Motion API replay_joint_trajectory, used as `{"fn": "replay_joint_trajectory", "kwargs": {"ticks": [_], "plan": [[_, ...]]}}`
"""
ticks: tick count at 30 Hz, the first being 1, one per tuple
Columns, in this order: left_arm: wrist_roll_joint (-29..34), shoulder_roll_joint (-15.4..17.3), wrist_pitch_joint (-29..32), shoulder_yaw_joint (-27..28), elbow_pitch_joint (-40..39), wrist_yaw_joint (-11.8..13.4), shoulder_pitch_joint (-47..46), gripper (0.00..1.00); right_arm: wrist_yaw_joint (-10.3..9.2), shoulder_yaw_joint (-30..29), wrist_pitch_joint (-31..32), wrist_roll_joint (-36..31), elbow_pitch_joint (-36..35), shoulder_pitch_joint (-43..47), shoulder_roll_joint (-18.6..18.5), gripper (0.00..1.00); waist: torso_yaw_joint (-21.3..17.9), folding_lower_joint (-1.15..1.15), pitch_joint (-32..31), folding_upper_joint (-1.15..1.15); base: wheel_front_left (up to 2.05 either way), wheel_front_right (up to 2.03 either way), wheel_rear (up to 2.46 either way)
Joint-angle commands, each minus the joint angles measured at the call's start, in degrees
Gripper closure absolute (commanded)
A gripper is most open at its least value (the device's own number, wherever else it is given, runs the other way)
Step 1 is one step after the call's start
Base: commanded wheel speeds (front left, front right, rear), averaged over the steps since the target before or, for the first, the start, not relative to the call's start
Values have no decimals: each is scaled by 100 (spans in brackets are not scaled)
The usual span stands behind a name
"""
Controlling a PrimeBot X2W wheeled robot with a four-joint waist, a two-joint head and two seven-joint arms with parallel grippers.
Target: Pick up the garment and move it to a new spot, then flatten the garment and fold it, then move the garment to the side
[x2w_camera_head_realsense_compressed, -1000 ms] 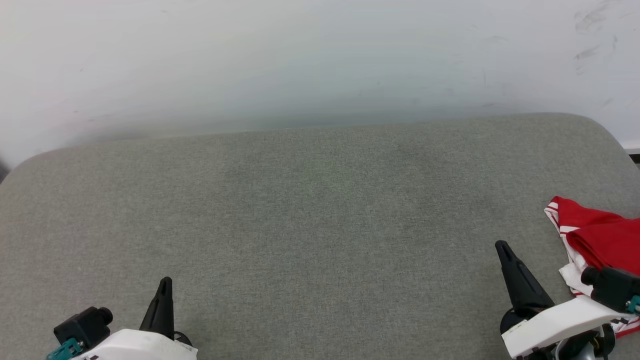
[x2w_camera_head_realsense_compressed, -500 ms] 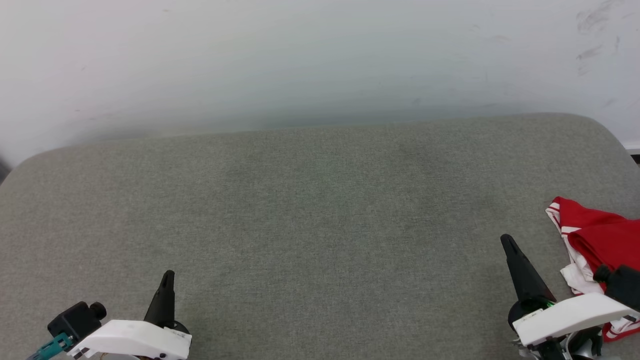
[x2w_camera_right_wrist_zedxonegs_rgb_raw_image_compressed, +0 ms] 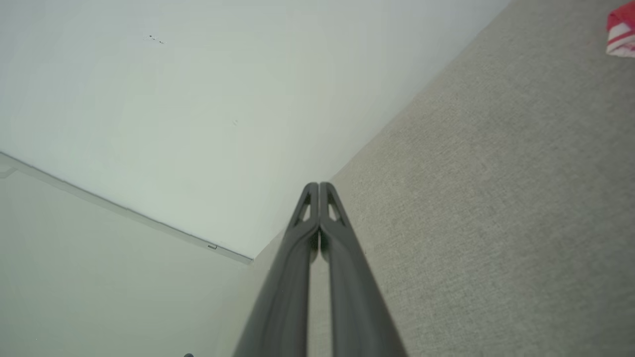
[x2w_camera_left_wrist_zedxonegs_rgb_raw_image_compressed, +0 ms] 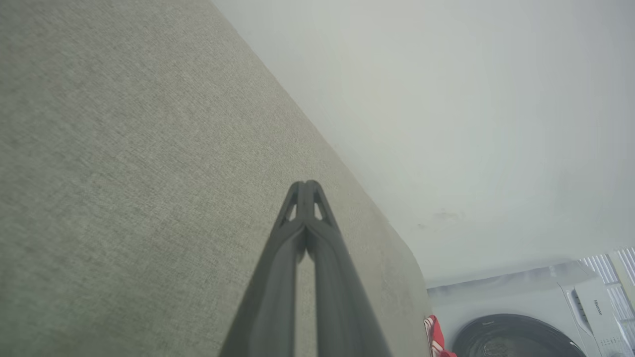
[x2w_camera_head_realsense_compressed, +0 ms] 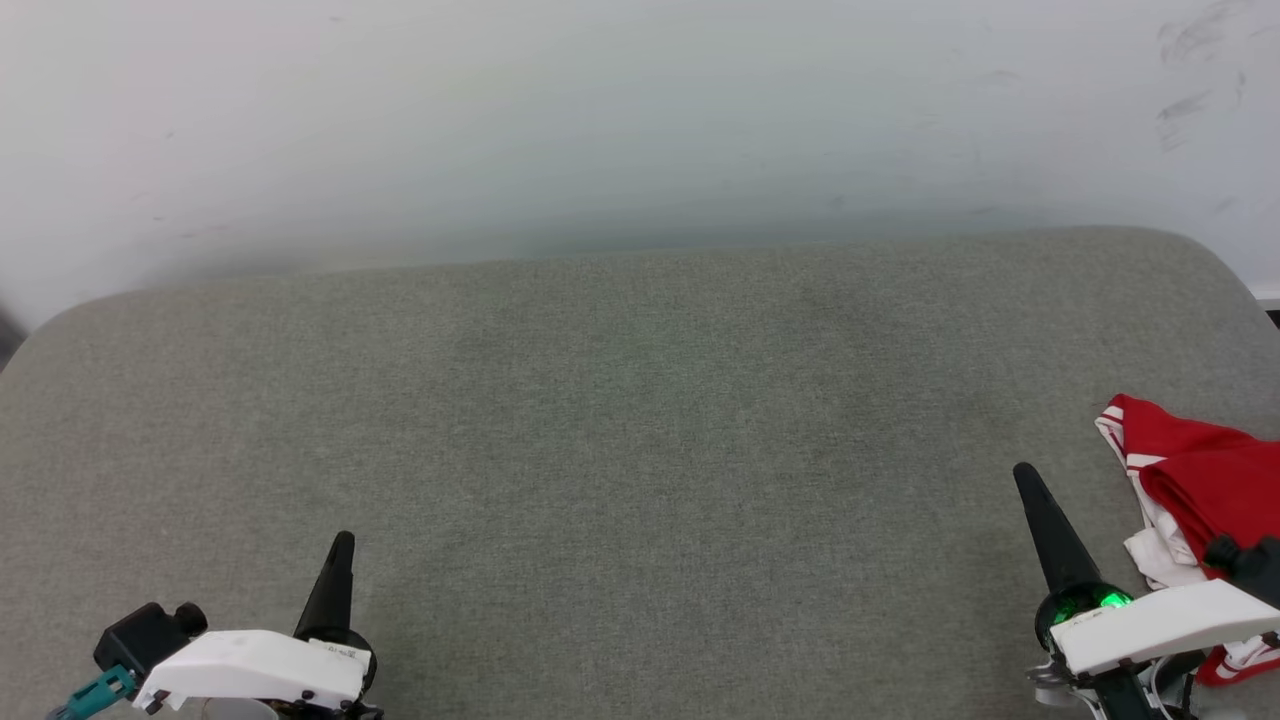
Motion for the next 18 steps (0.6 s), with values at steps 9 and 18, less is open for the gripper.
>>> {"fn": "replay_joint_trajectory", "kwargs": {"ticks": [9, 18], "plan": [[-503, -90, 147, 147, 52, -157, -246, 100, 0, -61, -28, 649, 107, -191, -38, 100, 13, 0, 4, 0, 0, 0, 0], [-922, -185, 272, 252, 136, -256, -328, 100, -1, -114, -21, 1177, 245, -255, -35, 100, 27, 0, 8, 0, 0, 0, 0]]}}
